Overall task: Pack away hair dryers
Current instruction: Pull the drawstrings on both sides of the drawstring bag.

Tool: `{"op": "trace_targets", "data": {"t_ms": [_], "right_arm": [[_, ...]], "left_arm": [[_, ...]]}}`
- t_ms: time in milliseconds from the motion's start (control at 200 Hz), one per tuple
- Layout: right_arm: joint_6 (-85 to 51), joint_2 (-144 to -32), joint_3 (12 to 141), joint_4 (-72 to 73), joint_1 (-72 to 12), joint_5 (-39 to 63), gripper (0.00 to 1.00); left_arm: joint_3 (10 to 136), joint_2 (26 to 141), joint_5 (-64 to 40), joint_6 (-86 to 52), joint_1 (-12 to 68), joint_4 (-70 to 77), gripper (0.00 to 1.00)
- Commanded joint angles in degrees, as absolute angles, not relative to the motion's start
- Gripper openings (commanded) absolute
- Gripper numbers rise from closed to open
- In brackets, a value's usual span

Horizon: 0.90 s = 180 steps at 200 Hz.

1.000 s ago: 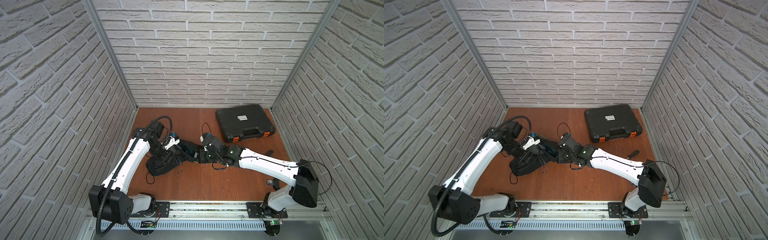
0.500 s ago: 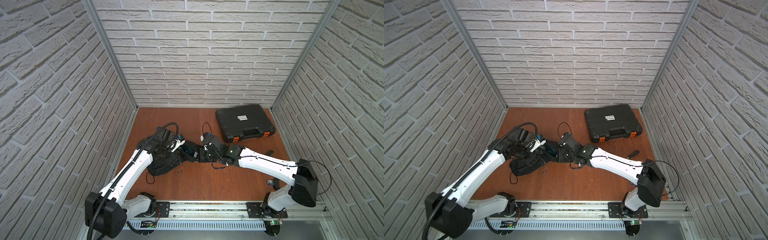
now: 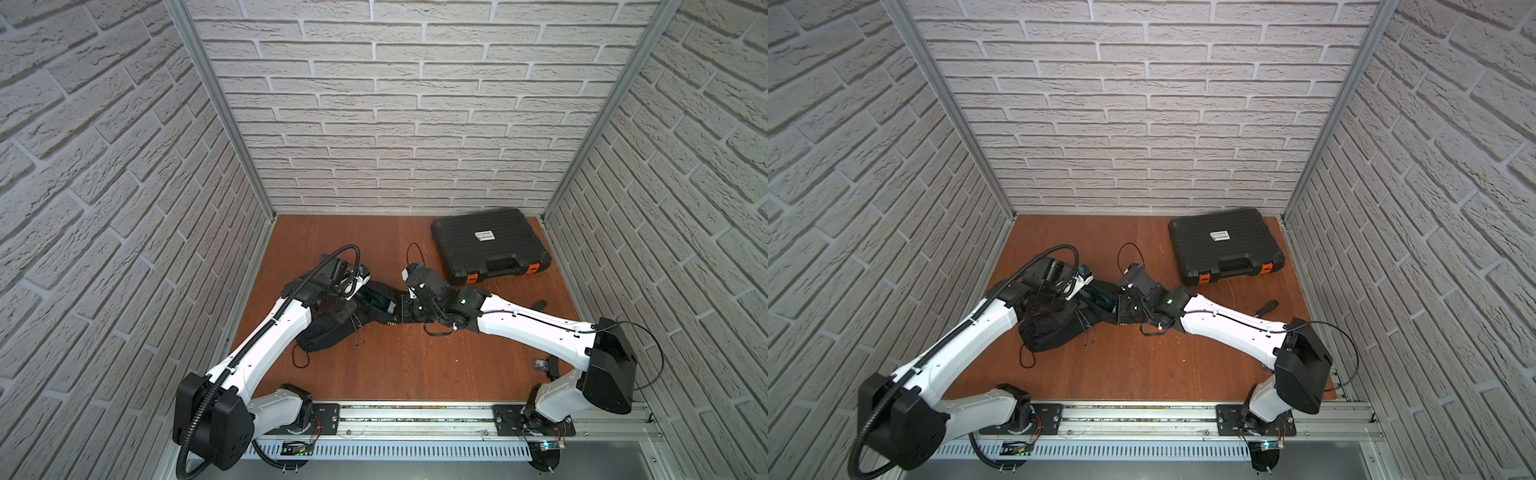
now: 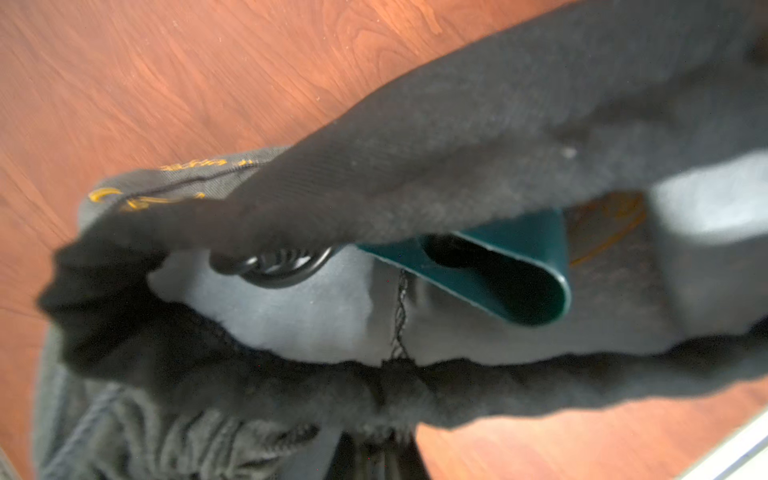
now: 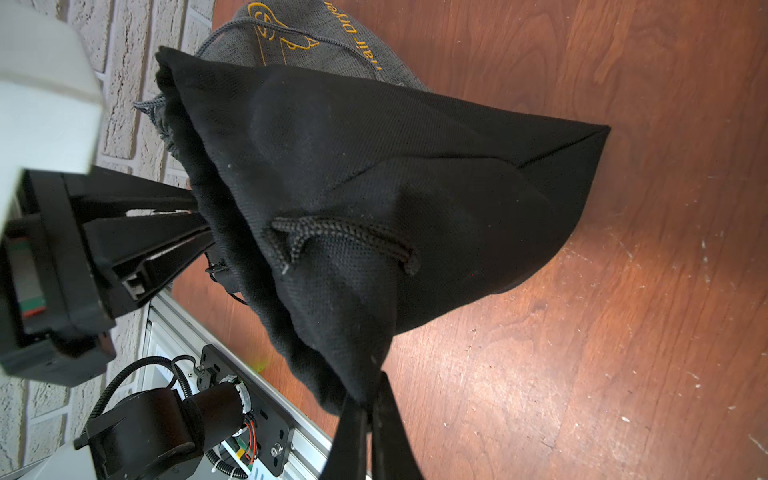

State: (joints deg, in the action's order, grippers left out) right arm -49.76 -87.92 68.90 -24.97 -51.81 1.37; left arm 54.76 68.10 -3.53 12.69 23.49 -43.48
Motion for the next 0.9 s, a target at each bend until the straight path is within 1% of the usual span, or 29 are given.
{"op": "trace_targets", "data": {"t_ms": [0,255,430,625,780,895], "right_arm": [[-50.0,-87.7,70.3,-23.2,-51.4,1.8,0.03],[-48.9,-88.2,70.6,-23.5,-51.3,3.7,0.04],[-46.8,-89.7,71.9,-25.3,-51.2,7.6,0.14],[-44.6,-91.3,74.1,-29.5,-51.2,11.7,0.32],[-43.2,-87.9,74.3,-31.8,-51.0,12.4,0.35],[-43.3,-84.7,74.5,-33.5,-49.3,12.1,0.39]], "left_arm": [[55.4,67.2,-2.2,12.2,23.9,-44.3,0.0],[59.9,63.4,-2.3,14.5,24.4,-52.5,0.0],[61.4,60.6,-6.2,20.3,24.4,-61.3,0.0],[57.4,58.7,-6.1,22.8,23.8,-64.5,0.0],[55.0,58.2,-5.3,23.4,23.2,-63.5,0.0],[54.7,58.4,-4.8,23.8,22.9,-63.3,0.0]]}}
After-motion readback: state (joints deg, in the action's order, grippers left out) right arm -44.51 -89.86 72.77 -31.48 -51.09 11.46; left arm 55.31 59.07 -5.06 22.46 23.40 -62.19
